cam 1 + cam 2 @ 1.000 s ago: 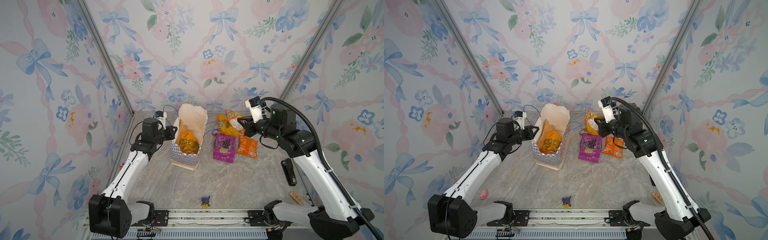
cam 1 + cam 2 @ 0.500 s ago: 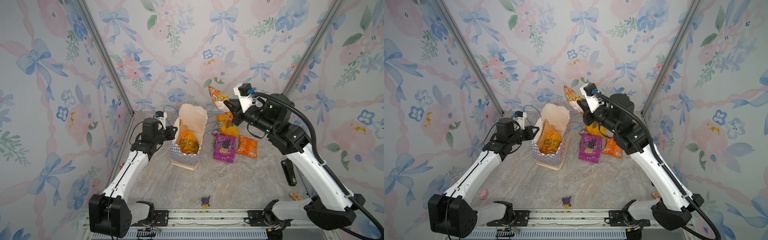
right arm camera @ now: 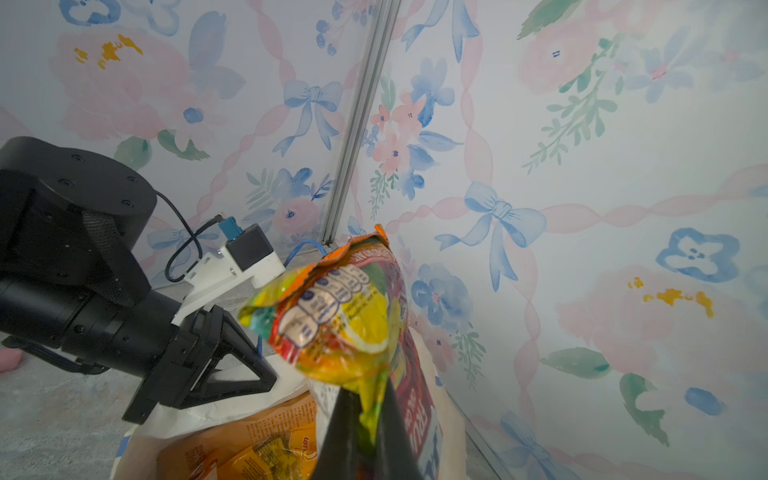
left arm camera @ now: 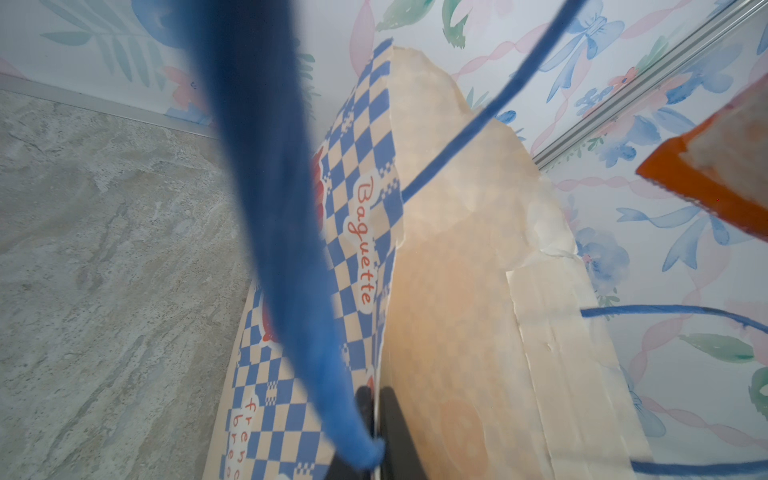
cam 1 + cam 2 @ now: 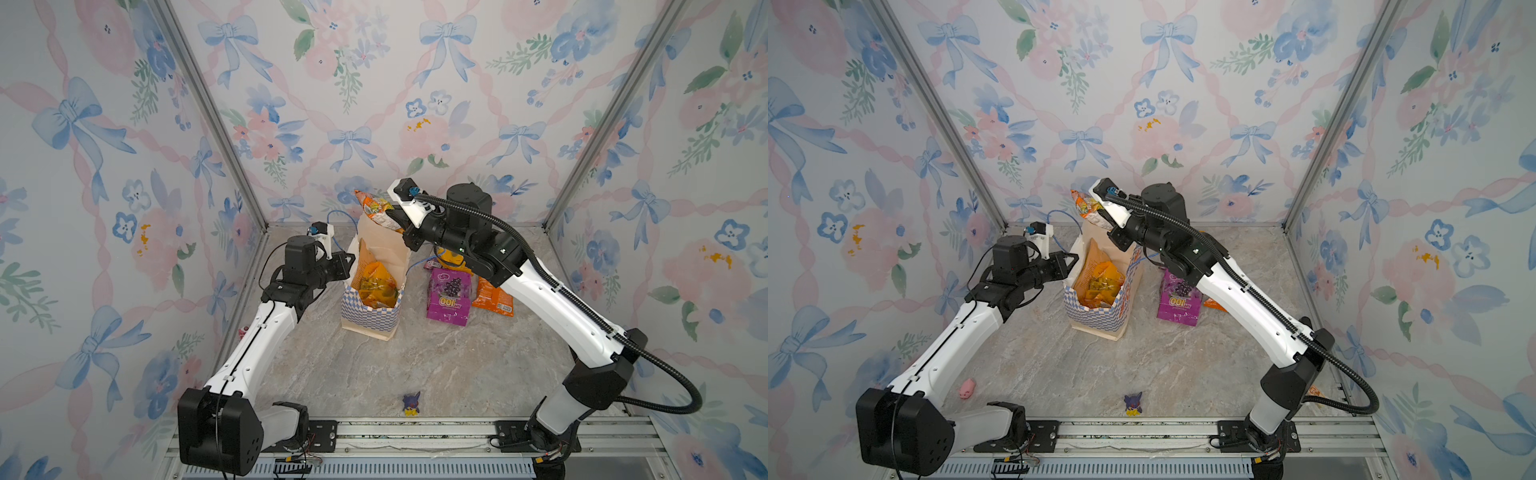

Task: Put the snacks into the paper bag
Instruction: 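Carry the rainbow FOX'S bag with the right gripper over the paper bag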

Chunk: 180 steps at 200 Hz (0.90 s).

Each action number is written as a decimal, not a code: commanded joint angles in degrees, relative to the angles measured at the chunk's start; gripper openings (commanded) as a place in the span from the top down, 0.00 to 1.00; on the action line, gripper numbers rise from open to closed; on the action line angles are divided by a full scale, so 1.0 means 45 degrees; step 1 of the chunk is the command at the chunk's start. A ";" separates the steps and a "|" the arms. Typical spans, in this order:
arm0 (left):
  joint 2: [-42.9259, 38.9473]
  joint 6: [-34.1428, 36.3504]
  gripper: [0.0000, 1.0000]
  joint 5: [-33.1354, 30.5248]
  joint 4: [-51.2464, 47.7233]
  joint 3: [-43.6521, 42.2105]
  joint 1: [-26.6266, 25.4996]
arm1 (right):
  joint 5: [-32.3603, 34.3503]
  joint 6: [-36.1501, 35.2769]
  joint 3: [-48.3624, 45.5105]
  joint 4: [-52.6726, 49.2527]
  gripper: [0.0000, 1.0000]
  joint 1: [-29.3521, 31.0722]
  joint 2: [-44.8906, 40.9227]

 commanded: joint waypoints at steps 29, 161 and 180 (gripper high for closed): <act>-0.0168 0.0113 0.91 0.0307 0.0111 -0.0026 0.0093 | 0.0577 -0.0280 0.0613 -0.0207 1.00 0.0495 0.0707; -0.0144 0.0069 0.91 0.0268 0.0113 0.0006 0.0093 | 0.2249 -0.0852 -0.0282 -0.1427 1.00 0.0284 0.0773; -0.0184 0.0072 0.91 0.0249 0.0119 0.0006 0.0098 | 0.2648 -0.0996 -0.0262 -0.1480 1.00 0.0284 0.0945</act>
